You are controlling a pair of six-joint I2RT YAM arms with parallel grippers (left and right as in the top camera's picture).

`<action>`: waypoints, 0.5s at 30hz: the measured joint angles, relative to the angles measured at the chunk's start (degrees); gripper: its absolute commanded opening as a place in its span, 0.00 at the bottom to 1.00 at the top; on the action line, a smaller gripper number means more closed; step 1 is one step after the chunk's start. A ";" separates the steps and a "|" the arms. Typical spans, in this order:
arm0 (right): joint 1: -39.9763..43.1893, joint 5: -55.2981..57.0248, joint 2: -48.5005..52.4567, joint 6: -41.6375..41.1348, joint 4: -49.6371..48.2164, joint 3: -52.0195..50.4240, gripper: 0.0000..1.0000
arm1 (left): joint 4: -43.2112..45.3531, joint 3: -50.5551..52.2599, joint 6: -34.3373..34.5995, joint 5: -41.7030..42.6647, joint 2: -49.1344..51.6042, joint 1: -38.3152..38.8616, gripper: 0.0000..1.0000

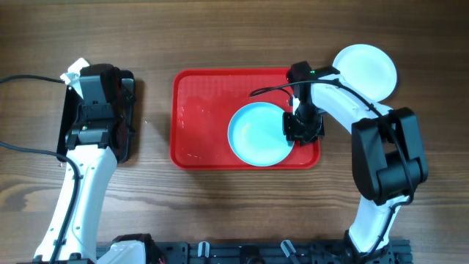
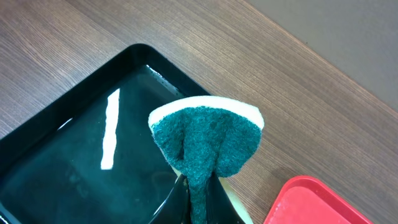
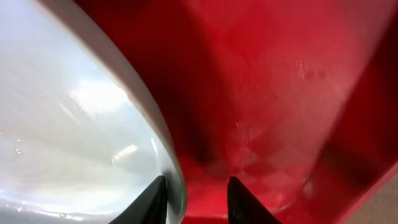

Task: Clean dirty plates on tray and stack at the side
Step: 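Grasp the remaining light-blue plate rim with the right gripper, then scrub the held light-blue plate with the sponge in the left gripper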

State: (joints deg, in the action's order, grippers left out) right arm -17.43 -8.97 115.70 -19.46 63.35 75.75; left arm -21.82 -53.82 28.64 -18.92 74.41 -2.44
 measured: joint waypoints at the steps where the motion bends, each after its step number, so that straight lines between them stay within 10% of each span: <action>1: 0.00 0.00 0.00 -0.44 0.33 -0.02 0.05 | 0.02 0.00 0.00 0.00 0.00 0.00 0.04; 7: 0.20 -2.40 -1.05 0.20 -15.34 -0.09 0.04 | 0.35 0.00 0.00 0.98 0.00 0.00 0.04; 14: 0.07 -1.05 -0.42 11.69 -40.44 -0.61 0.05 | 10.03 0.00 -1.51 26.34 9.01 2.10 0.04; 15: -0.07 -1.18 -0.42 12.09 -39.43 -0.61 0.28 | 12.33 0.00 -2.36 29.24 11.82 4.39 0.04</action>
State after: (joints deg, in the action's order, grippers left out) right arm -17.50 -10.15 115.28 -7.38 23.92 75.13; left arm -9.50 -53.82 26.28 10.33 86.24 1.96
